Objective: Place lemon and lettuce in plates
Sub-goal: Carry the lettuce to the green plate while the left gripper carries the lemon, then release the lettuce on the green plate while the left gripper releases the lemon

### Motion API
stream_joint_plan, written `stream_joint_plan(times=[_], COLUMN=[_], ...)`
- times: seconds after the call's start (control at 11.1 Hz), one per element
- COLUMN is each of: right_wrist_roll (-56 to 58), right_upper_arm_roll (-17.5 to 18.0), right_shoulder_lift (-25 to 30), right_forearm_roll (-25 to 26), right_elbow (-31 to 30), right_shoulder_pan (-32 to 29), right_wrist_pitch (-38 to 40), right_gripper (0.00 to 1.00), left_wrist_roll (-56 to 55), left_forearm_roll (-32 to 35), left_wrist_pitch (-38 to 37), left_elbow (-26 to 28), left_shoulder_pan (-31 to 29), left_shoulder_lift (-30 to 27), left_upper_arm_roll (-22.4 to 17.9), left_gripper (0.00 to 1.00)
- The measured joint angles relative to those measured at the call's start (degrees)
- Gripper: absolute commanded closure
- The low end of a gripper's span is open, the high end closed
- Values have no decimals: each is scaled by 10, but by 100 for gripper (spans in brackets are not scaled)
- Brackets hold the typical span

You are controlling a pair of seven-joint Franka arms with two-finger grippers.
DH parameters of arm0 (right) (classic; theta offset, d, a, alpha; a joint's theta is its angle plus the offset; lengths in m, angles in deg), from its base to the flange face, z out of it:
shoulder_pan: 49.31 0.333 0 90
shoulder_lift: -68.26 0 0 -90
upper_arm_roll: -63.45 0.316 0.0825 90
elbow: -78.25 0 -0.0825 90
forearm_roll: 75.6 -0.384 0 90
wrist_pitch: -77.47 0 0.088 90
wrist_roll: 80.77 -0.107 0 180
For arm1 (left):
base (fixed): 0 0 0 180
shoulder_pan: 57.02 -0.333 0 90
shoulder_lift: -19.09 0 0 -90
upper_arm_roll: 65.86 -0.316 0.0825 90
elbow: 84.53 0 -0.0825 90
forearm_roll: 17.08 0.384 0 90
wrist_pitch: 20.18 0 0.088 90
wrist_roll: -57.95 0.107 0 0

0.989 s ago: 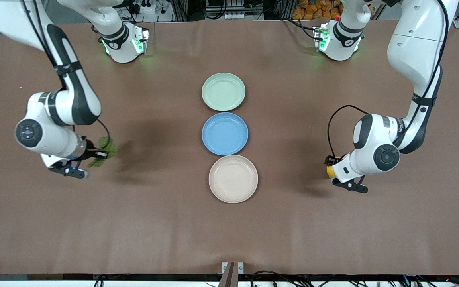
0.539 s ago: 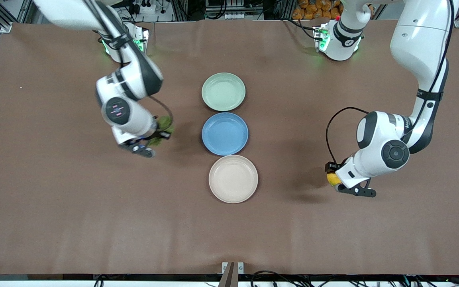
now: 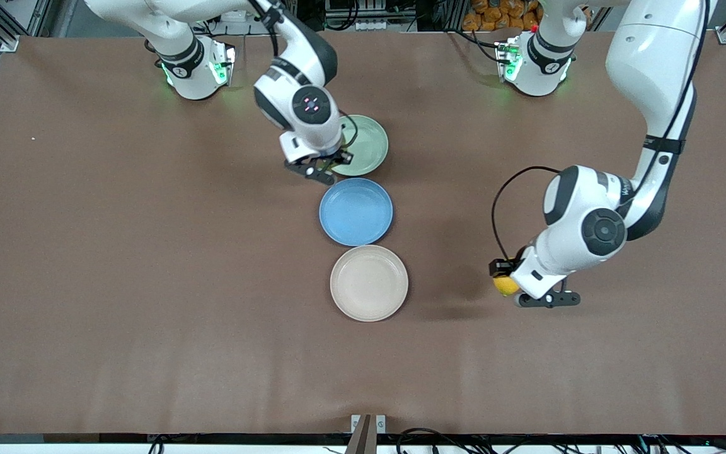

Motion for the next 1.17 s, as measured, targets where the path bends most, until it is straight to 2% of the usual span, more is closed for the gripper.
stream_joint_plan(times=[0.09, 0.18, 0.27, 0.54, 0.81, 0.9, 0.99, 1.08, 1.17], right_wrist_roll=[-26, -50, -67, -93, -100, -99, -99, -100, -100], right_upper_arm_roll=[3, 3, 3, 3, 3, 7, 19, 30, 36], right_shoulder_lift=[-6, -15, -23, -36, -12, 15, 51, 87, 121], right_forearm_roll=[0, 1, 1, 2, 12, 14, 14, 14, 14], right_elbow=[-16, -28, -35, -35, -22, -10, 10, 31, 51], right_shoulder_pan=[25, 50, 68, 84, 82, 81, 78, 75, 72], right_wrist_pitch=[-34, -61, -77, -83, -63, -27, 25, 73, 112], right_gripper=[100, 60, 1, 0, 0, 0, 0, 0, 0], left_wrist_roll=[-46, -94, -141, -252, -329, -353, -375, -389, -393], left_forearm_roll=[0, 0, 0, 0, 0, 0, 0, 0, 0], left_wrist_pitch=[0, 0, 0, 16, 111, 144, 170, 184, 190], left_elbow=[-3, -6, -15, -65, -79, -80, -81, -83, -88], left_shoulder_pan=[16, 42, 72, 148, 202, 236, 271, 294, 301], left_shoulder_lift=[1, 3, 11, 56, 101, 114, 125, 132, 134], left_upper_arm_roll=[6, 8, 7, 2, -19, -48, -79, -99, -107], left_gripper=[100, 100, 100, 100, 100, 87, 51, 1, 0])
